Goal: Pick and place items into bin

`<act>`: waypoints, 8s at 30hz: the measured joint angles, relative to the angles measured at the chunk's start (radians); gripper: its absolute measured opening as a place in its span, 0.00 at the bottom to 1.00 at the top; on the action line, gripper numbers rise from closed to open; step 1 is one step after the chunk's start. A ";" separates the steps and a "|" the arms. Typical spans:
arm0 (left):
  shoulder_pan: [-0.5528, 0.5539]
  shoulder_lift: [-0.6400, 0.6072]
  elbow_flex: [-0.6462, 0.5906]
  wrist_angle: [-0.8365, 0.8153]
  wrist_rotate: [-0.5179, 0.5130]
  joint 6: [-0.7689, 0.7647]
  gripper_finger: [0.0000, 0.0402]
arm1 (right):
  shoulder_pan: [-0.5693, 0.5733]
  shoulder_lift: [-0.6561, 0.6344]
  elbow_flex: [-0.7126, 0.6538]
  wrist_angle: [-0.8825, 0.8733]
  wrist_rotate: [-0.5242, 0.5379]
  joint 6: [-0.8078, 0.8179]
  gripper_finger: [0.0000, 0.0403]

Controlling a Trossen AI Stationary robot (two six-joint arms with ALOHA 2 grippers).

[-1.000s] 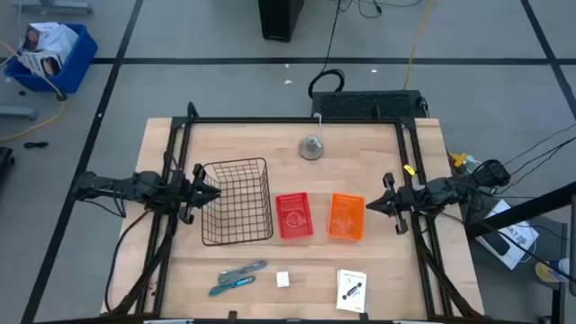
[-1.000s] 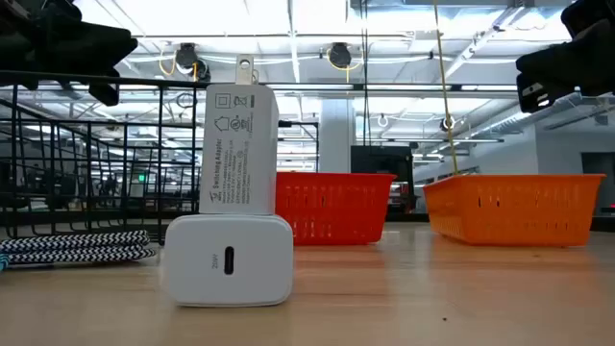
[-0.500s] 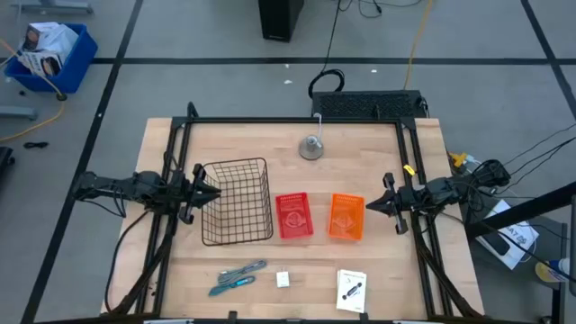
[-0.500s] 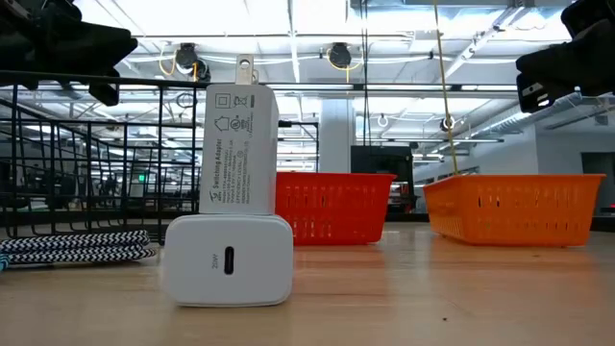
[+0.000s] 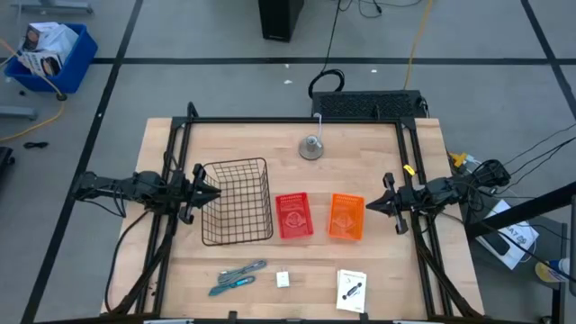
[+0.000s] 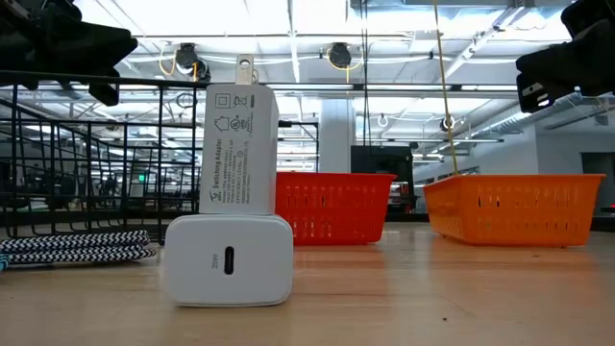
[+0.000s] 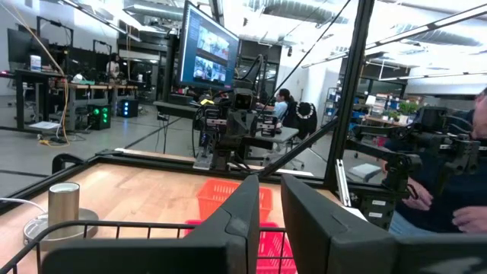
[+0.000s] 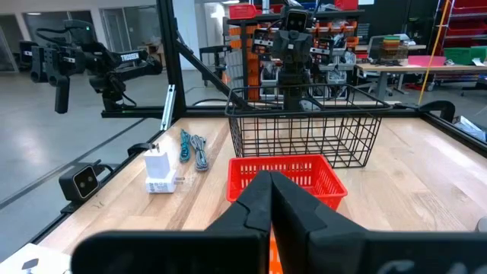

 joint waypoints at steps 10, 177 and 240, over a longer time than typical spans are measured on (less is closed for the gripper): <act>0.000 0.000 0.000 0.000 0.000 0.000 0.16 | 0.000 0.000 0.000 0.000 0.000 0.000 0.00; -0.582 1.015 0.564 0.342 -0.566 -0.132 0.73 | 0.233 2.000 0.892 0.736 0.106 0.185 0.74; -0.581 1.014 0.563 0.306 -0.549 -0.137 0.73 | 0.197 2.143 0.959 0.898 0.132 0.242 0.76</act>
